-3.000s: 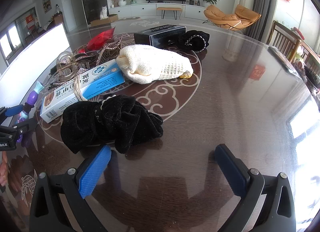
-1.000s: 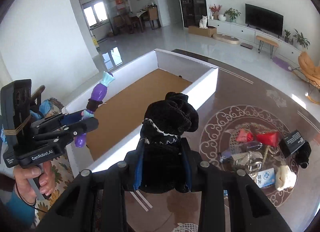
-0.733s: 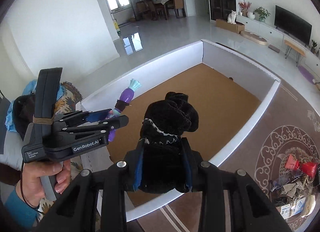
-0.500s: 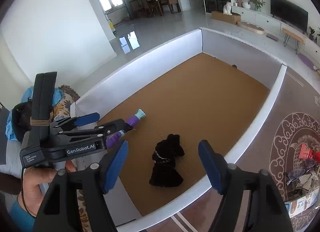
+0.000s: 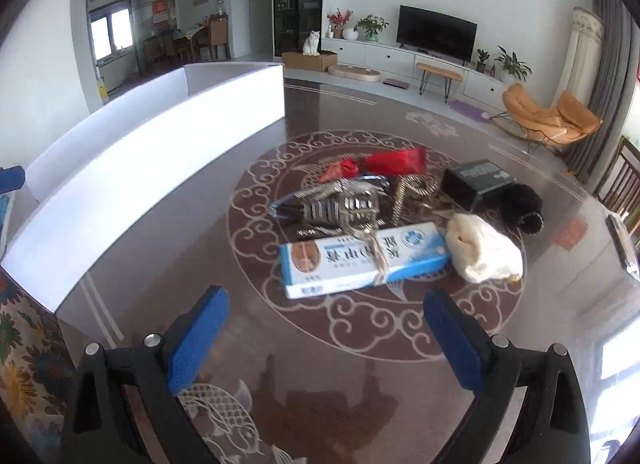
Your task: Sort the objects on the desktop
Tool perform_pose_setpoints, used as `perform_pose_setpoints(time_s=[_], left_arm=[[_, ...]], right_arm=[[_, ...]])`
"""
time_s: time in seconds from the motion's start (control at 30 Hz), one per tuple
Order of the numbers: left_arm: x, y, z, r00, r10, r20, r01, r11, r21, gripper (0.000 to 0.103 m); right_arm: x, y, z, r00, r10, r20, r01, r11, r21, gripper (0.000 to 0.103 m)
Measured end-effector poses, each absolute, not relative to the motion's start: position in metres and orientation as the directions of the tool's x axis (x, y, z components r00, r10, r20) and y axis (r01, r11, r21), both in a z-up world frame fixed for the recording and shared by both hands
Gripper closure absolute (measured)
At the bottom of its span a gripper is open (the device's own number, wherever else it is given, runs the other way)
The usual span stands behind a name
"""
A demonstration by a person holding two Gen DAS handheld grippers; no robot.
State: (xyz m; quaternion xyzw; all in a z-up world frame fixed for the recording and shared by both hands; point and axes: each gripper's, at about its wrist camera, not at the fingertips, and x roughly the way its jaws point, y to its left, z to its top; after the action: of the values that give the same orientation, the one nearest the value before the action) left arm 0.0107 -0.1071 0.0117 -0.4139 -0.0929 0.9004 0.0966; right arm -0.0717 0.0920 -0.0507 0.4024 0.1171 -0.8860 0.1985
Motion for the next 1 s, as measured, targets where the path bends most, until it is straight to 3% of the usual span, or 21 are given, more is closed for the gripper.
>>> perform_pose_setpoints(time_s=[0.1,0.23,0.43,0.8,1.0], left_arm=[[-0.019,-0.078,-0.039,-0.567,0.228,-0.791,-0.089,-0.972,-0.216,0.002],[-0.051,-0.057,-0.083,-0.529,0.189,-0.827,-0.078,-0.982,-0.174,0.002],[-0.085,-0.024,-0.090,-0.547,0.075,-0.834,-0.141,-0.990,0.004,0.000],[-0.162,0.016,-0.089,-0.570,0.093,-0.816,-0.158,-0.987,-0.002,0.000],[-0.166,0.014,-0.089,-0.570,0.095,-0.816,-0.161,-0.987,-0.003,0.000]], right_arm=[[-0.082,0.157,-0.077,-0.575,-0.146,-0.805,0.327,-0.943,-0.062,0.005],[-0.091,0.211,-0.094,-0.539,-0.115,-0.835,0.218,-0.976,-0.007,0.003],[-0.105,0.227,-0.091,-0.571,-0.080,-0.817,0.144,-0.990,-0.004,0.000],[-0.120,0.231,-0.087,-0.573,-0.064,-0.817,0.117,-0.993,-0.004,0.000],[-0.119,0.230,-0.089,-0.574,-0.064,-0.816,0.117,-0.993,-0.004,0.000]])
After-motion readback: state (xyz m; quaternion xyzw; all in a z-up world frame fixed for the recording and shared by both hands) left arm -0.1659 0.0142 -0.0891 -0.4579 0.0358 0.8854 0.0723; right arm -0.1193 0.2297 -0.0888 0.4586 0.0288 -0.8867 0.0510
